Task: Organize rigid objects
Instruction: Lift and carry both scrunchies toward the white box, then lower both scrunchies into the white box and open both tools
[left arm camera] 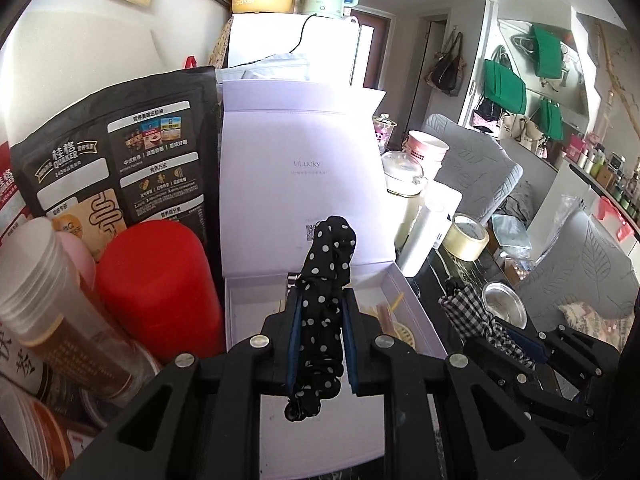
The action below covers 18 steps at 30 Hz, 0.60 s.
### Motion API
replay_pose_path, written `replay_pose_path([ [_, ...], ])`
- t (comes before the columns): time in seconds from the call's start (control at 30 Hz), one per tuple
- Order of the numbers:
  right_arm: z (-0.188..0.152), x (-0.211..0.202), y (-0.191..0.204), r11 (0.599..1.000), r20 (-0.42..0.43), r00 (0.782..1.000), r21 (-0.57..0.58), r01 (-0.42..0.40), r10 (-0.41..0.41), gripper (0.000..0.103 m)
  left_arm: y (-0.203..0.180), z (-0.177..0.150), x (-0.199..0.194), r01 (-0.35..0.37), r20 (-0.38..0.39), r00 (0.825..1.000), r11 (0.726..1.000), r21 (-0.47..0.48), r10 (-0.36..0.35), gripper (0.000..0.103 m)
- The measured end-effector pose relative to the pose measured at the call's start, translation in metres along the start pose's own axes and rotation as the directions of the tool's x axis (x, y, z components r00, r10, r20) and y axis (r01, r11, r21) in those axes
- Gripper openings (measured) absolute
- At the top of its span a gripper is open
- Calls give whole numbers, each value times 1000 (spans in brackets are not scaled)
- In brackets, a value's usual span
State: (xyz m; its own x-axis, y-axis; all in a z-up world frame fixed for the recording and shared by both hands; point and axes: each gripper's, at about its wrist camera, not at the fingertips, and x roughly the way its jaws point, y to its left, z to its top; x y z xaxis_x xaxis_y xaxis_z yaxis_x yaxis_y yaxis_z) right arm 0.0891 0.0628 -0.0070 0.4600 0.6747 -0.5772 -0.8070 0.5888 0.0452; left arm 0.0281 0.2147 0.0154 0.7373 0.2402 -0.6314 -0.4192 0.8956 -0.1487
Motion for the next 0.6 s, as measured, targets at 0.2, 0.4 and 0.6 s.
replay_pose_path([
  [0.2,9,15,-8,1000,0,1000,22,1,-1,23,-5,6,19,9,-19,1000,1000,7,-9,18],
  [0.4,12,29,-18,999,-15,1000,41,16,-16,23,-10,3,43,12,-65,998,1000,14,-11,18],
  [0.6,6,43,-27,998,-42,999,55,30,-28,23,-17,-5,62,27,-113,993,999,24,-25,18],
])
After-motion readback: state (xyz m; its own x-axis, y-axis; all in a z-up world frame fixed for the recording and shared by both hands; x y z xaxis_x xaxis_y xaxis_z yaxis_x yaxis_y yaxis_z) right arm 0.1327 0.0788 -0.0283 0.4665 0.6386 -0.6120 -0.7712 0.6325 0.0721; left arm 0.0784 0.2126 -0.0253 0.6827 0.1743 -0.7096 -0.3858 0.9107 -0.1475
